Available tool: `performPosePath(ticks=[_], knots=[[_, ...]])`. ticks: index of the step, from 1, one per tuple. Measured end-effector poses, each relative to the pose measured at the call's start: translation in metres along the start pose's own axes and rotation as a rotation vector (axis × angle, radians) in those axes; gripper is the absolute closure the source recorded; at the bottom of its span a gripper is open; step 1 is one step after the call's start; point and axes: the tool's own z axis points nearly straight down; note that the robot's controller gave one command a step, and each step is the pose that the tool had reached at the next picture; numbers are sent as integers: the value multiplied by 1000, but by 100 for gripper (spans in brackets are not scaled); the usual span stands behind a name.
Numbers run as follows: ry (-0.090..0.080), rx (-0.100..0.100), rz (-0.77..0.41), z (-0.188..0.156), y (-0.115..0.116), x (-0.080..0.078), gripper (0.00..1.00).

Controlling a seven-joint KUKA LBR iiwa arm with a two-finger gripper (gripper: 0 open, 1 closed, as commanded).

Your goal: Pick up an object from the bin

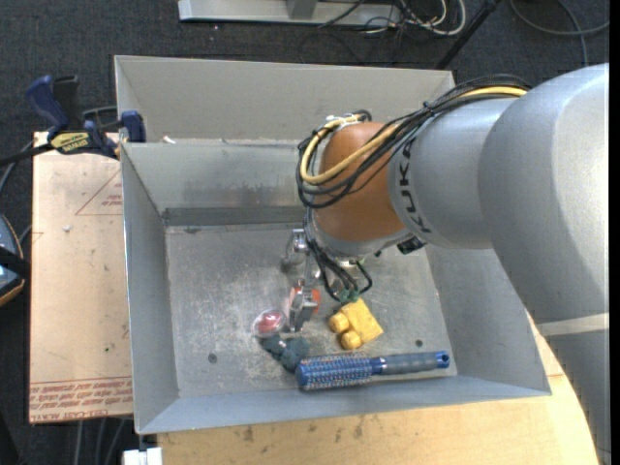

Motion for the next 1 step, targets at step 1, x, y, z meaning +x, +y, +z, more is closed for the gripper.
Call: performPosePath(ticks=[1], knots=[[-8,-5,-121,0,-39,12,0]])
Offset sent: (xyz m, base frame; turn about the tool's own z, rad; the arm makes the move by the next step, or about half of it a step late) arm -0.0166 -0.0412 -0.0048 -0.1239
